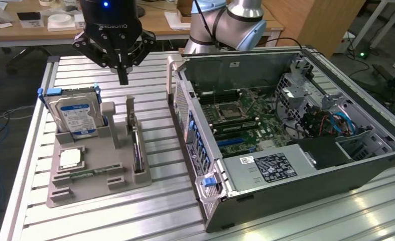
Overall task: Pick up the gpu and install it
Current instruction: 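Pick up the gpu and move the gpu toward the slot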
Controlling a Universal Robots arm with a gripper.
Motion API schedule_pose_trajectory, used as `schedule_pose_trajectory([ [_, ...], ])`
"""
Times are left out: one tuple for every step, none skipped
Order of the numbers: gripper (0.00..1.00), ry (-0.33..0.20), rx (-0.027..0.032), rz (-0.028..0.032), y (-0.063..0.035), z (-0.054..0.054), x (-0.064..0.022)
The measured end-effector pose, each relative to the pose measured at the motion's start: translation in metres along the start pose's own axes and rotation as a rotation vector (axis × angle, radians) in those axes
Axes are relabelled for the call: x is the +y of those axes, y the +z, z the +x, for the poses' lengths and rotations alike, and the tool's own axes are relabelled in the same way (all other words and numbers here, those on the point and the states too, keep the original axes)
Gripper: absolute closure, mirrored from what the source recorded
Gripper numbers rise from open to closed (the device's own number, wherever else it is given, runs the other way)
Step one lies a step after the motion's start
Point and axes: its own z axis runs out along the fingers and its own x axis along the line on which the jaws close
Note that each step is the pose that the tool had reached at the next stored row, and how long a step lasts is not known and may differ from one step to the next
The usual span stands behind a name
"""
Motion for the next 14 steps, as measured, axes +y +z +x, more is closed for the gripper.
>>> schedule_pose_trajectory([
  [0.89, 0.0, 0.0, 0.0, 0.0, 0.0, 0.0],
  [0.89, 0.0, 0.0, 0.0, 0.0, 0.0, 0.0],
  [0.89, 0.0, -0.0001, 0.0, 0.0, 0.0, 0.0],
  [0.89, 0.0, 0.0, 0.0, 0.0, 0.0, 0.0],
  [0.89, 0.0, 0.0, 0.0, 0.0, 0.0, 0.0],
  [0.89, 0.0, 0.0, 0.0, 0.0, 0.0, 0.0],
  [0.83, 0.0, 0.0, 0.0, 0.0, 0.0, 0.0],
  [0.83, 0.0, -0.0001, -0.0001, 0.0, 0.0, 0.0],
  [0.76, 0.0, -0.0001, 0.0, 0.0, 0.0, 0.0],
  [0.71, 0.0, -0.0003, -0.0001, 0.0001, 0.0001, 0.0],
  [0.71, 0.0, -0.0002, -0.0001, 0.0, 0.0001, 0.0],
  [0.71, 0.0, -0.0003, -0.0001, 0.0, 0.0001, 0.0],
  [0.65, 0.0, -0.0003, -0.0001, 0.0001, 0.0001, 0.0],
  [0.59, 0.0, -0.0003, -0.0001, 0.0, 0.0001, 0.0],
])
